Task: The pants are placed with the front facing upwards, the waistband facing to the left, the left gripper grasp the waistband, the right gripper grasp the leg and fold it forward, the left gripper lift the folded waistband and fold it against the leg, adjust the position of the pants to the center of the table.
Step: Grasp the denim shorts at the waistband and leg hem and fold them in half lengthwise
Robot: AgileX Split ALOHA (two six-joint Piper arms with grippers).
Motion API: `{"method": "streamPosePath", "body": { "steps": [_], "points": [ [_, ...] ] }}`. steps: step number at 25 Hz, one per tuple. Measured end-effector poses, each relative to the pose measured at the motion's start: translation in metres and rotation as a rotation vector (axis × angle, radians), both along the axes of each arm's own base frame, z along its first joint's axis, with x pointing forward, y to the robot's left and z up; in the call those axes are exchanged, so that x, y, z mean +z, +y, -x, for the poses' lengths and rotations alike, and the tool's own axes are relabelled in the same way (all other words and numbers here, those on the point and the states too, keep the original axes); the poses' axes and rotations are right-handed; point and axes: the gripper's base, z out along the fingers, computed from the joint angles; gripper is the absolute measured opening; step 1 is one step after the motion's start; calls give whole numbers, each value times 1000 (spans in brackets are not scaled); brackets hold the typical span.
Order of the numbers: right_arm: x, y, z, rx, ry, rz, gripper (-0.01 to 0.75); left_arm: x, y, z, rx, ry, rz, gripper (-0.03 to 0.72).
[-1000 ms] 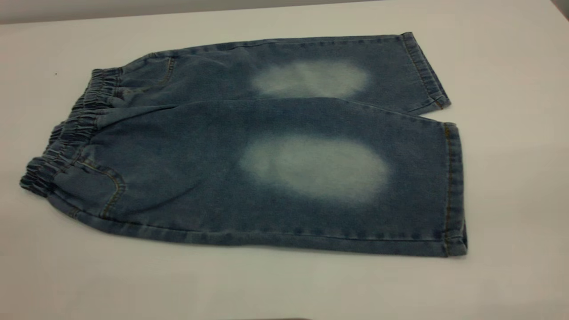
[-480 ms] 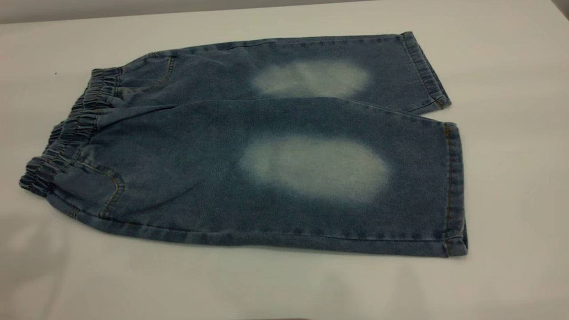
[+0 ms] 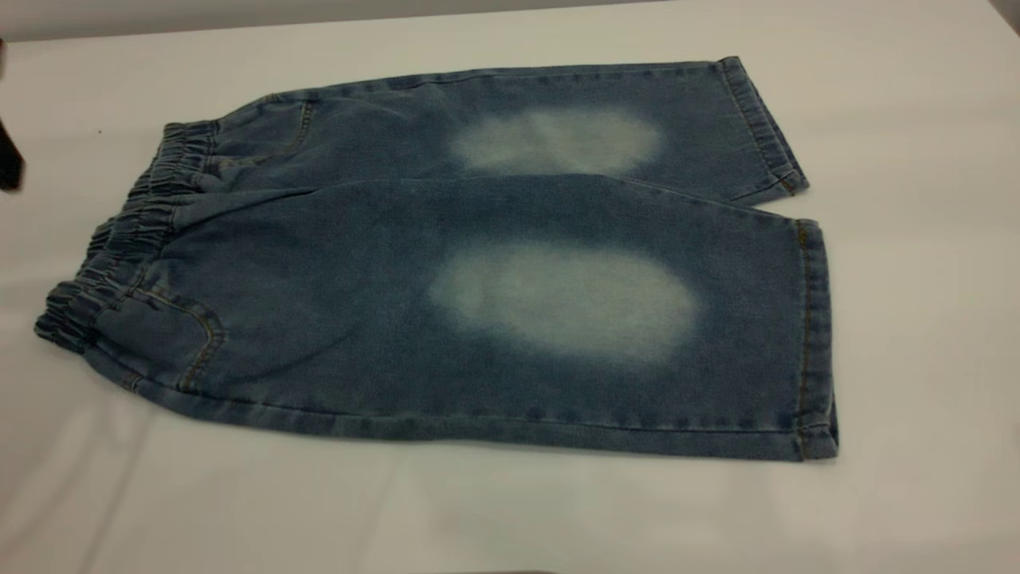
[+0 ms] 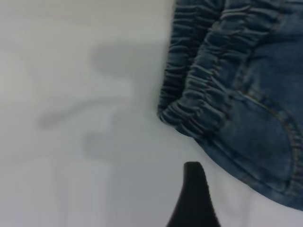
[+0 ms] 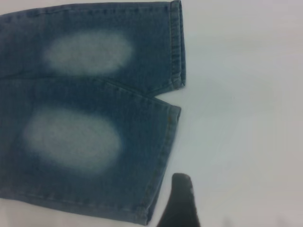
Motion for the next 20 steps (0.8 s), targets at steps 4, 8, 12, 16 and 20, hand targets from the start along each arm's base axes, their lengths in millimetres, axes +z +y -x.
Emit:
{"method": "streamPosePath", "body": {
  "steps": [4,8,12,16,20],
  "points": [
    [0,0,0,1,1,0,515,-23,16,-10,53,63,0,496],
    [0,0,0,1,1,0,515,-40,29,-12,98,119,3,496],
    [0,0,0,1,1,1,515,-60,30,-16,101,154,4,496],
    [0,0,0,3,7,1,515,-80,30,-18,100,184,6,496],
    [-1,0,1,3,8,0,515,-88,30,-22,101,164,6,496]
  ]
}}
